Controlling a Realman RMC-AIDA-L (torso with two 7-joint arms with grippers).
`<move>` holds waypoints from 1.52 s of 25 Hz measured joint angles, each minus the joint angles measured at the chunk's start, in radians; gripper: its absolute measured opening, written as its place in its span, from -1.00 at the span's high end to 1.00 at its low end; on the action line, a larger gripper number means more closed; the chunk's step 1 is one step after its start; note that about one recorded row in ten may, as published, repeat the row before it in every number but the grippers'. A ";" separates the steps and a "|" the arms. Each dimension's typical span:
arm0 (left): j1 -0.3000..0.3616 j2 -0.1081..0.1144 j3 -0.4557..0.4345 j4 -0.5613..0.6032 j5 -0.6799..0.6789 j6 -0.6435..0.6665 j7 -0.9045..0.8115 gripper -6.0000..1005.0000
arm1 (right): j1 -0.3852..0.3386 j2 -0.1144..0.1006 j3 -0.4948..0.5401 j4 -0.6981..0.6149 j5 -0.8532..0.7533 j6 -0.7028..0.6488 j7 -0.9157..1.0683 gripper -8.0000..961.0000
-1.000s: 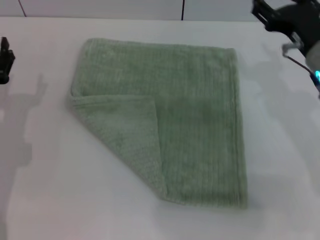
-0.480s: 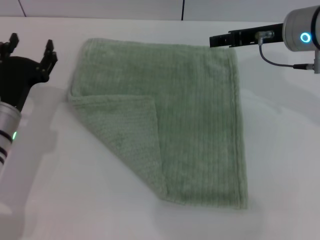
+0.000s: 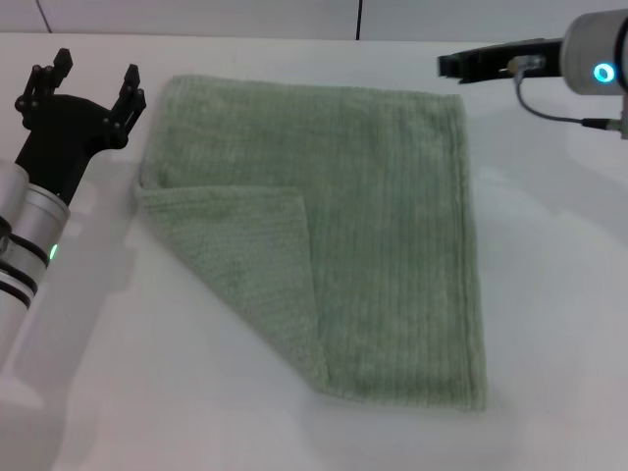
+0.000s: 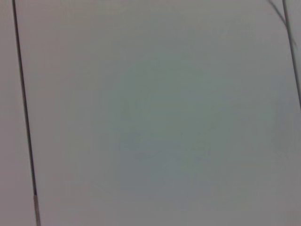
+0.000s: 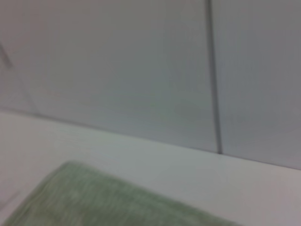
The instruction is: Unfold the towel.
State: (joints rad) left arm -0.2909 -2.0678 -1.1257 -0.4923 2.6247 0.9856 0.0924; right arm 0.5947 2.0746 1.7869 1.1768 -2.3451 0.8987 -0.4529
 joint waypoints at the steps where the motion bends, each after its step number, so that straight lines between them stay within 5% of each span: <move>1: 0.000 0.000 0.000 0.000 0.000 0.000 0.000 -0.55 | 0.003 0.000 0.015 -0.010 0.001 -0.002 0.015 0.21; 11: 0.029 0.009 0.001 -0.120 0.048 -0.104 -0.003 -0.55 | 0.173 -0.022 0.131 -0.208 -0.085 0.115 0.089 0.99; 23: 0.134 0.017 -0.052 -0.619 0.250 -0.648 0.004 -0.55 | 0.310 -0.014 0.128 -0.388 -0.251 0.147 0.126 0.99; 38: 0.179 0.010 -0.072 -0.946 0.261 -1.107 0.083 -0.55 | 0.318 -0.013 0.107 -0.509 -0.280 0.035 0.118 0.98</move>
State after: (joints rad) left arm -0.1122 -2.0576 -1.1972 -1.4378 2.8858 -0.1212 0.1751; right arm 0.9128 2.0617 1.8938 0.6676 -2.6248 0.9339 -0.3350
